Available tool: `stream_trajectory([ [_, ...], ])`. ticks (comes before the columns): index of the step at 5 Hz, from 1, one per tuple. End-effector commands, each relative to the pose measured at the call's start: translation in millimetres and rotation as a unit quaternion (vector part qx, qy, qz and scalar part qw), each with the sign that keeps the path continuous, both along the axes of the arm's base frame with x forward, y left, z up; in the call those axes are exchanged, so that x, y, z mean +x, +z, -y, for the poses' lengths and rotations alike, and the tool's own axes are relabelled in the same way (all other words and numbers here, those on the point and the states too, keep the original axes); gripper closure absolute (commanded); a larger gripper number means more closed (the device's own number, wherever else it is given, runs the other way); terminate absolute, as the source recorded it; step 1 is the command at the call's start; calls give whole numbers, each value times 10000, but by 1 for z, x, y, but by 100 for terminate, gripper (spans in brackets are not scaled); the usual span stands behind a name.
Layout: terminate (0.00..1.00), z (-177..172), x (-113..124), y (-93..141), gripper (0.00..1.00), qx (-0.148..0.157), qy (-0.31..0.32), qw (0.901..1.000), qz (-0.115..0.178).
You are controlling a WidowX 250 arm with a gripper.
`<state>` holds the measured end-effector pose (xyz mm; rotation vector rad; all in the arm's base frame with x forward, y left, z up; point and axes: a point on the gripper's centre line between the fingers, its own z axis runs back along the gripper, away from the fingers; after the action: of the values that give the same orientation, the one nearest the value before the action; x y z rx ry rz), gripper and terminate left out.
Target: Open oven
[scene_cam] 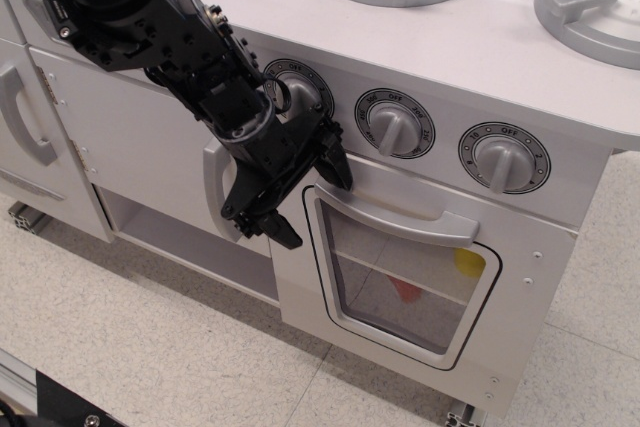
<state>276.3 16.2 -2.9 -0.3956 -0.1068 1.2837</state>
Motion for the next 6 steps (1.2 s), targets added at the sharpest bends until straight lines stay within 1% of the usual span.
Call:
stream_trajectory([
  [1, 0, 7, 9, 7, 0, -61, -126, 9998, 158],
  [3, 0, 18, 14, -6, 0, 7, -136, 9997, 186],
  [4, 0, 21, 14, -10, 0, -90, -141, 9997, 192],
  [5, 0, 19, 7, -12, 0, 46, -129, 9999, -26],
  [6, 0, 16, -12, -2, 0, 208, -149, 9996, -98],
])
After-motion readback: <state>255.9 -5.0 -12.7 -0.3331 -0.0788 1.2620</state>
